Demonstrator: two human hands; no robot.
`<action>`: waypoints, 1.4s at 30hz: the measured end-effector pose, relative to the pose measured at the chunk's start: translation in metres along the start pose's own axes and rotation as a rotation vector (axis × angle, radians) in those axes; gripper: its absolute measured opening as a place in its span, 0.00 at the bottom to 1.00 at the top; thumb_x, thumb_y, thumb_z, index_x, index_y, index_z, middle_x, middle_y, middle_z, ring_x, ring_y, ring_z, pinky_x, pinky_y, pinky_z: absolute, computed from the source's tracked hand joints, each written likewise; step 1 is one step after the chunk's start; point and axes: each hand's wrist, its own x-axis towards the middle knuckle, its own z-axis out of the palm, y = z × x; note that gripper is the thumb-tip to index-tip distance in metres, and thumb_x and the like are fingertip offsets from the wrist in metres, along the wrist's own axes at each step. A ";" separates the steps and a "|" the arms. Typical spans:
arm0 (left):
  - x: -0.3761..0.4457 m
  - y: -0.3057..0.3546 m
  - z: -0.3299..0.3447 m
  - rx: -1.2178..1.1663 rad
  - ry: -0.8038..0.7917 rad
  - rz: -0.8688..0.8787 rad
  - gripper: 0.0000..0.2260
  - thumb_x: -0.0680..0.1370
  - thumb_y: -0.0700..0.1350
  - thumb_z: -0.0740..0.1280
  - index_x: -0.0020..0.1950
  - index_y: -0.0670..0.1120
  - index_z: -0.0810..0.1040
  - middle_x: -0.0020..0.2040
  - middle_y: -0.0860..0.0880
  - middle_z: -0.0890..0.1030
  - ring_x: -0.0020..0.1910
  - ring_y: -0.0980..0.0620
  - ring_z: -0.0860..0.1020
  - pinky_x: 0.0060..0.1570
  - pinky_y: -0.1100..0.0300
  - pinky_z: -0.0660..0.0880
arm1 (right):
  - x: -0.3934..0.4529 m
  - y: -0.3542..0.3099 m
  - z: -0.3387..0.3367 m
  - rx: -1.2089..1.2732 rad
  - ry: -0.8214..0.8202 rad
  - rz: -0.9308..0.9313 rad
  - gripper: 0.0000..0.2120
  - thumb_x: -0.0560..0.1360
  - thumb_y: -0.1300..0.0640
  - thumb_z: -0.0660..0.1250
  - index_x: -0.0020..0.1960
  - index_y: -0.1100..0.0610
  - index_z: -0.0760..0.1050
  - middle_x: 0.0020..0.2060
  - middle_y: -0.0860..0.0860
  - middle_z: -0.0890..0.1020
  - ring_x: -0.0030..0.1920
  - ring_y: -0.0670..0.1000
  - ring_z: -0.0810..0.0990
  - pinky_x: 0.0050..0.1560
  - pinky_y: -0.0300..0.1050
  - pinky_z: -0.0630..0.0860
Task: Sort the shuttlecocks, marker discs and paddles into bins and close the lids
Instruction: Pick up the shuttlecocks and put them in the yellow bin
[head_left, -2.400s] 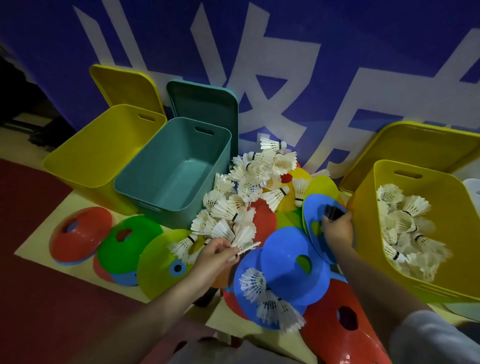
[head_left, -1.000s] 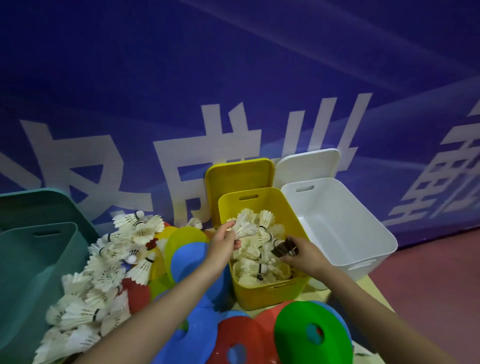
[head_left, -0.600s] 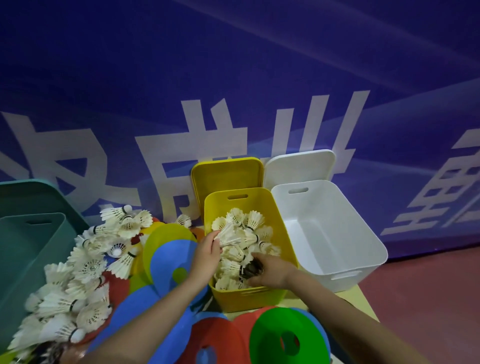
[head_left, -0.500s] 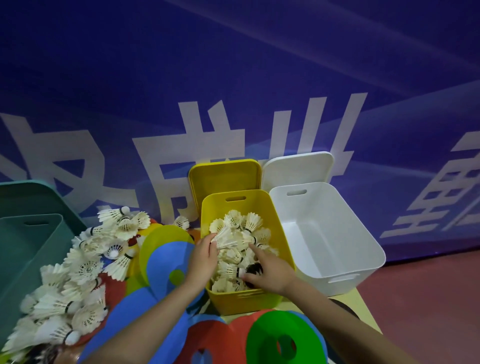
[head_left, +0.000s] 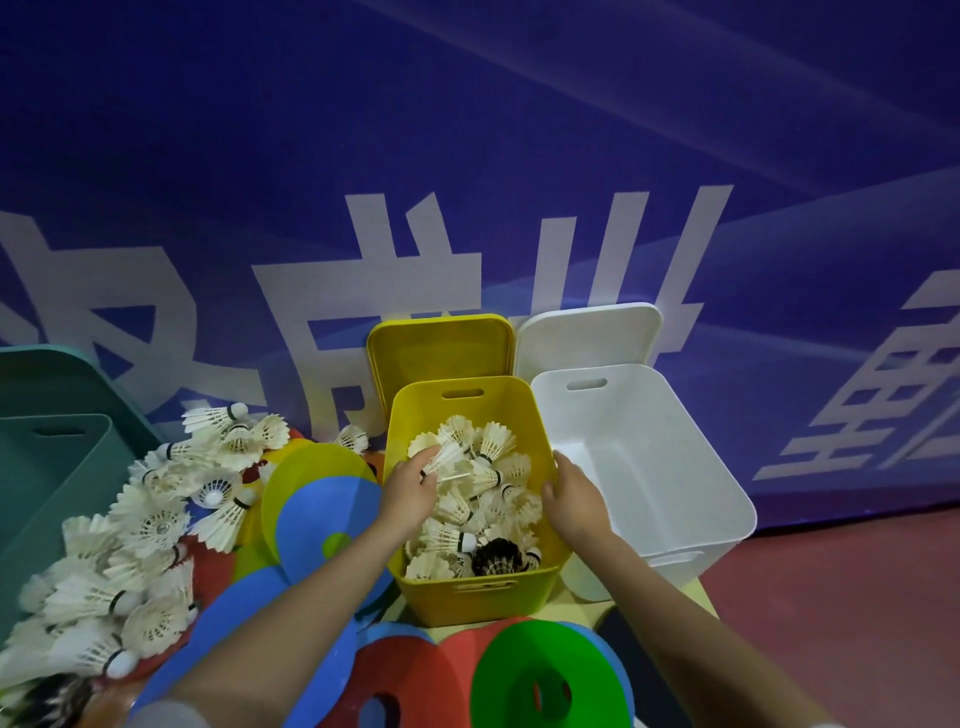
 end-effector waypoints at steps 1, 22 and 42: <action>0.003 -0.002 0.003 -0.020 0.017 -0.009 0.20 0.82 0.42 0.59 0.73 0.54 0.67 0.49 0.44 0.75 0.29 0.54 0.66 0.27 0.63 0.63 | 0.000 0.000 0.001 0.032 -0.032 0.015 0.18 0.79 0.56 0.57 0.68 0.56 0.68 0.60 0.56 0.77 0.56 0.58 0.77 0.53 0.50 0.75; -0.050 -0.032 -0.091 -0.008 0.019 0.188 0.15 0.80 0.41 0.62 0.66 0.52 0.72 0.61 0.51 0.70 0.60 0.52 0.72 0.61 0.52 0.72 | -0.026 -0.057 0.013 -0.139 0.257 -0.334 0.17 0.74 0.56 0.59 0.60 0.59 0.76 0.52 0.57 0.80 0.54 0.60 0.76 0.51 0.51 0.74; -0.165 -0.253 -0.305 0.241 0.071 -0.002 0.13 0.78 0.46 0.64 0.62 0.48 0.76 0.59 0.49 0.74 0.58 0.52 0.73 0.55 0.61 0.68 | -0.139 -0.274 0.213 0.076 -0.475 -0.548 0.12 0.79 0.56 0.59 0.56 0.58 0.78 0.50 0.56 0.81 0.49 0.57 0.78 0.49 0.52 0.75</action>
